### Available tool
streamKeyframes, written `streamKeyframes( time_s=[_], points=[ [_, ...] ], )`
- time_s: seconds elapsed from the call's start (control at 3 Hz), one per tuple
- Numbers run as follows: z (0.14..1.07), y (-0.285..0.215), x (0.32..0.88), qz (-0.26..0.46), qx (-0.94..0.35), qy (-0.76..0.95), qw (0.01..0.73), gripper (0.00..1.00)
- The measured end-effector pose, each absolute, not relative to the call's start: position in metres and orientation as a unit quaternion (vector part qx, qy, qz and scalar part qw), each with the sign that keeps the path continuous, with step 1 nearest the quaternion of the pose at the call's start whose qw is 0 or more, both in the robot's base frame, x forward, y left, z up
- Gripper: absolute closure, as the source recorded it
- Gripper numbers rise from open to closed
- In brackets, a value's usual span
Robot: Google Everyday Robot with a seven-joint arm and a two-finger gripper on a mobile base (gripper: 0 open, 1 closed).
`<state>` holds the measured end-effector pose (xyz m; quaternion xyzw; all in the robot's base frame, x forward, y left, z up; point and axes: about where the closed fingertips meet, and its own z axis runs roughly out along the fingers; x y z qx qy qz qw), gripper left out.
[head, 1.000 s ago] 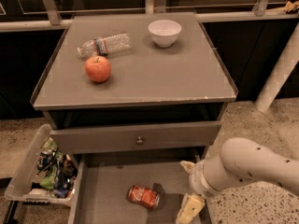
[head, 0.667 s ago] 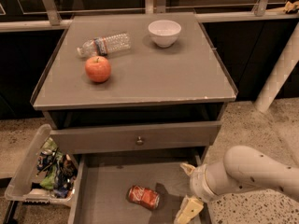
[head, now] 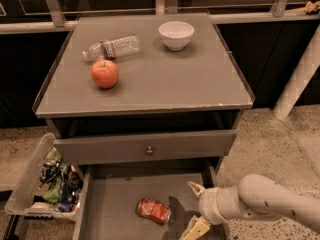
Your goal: Pick coke can from middle drawer and place on counter
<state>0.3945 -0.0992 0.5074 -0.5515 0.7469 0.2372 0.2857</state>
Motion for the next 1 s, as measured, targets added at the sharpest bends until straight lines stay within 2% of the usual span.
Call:
streamKeyframes(
  time_s=[0.67, 1.0],
  points=[
    [0.458, -0.055, 0.398, 0.272, -0.55, 0.723, 0.317, 0.0],
    [0.428, -0.039, 0.402, 0.252, -0.555, 0.734, 0.298, 0.0]
  ],
)
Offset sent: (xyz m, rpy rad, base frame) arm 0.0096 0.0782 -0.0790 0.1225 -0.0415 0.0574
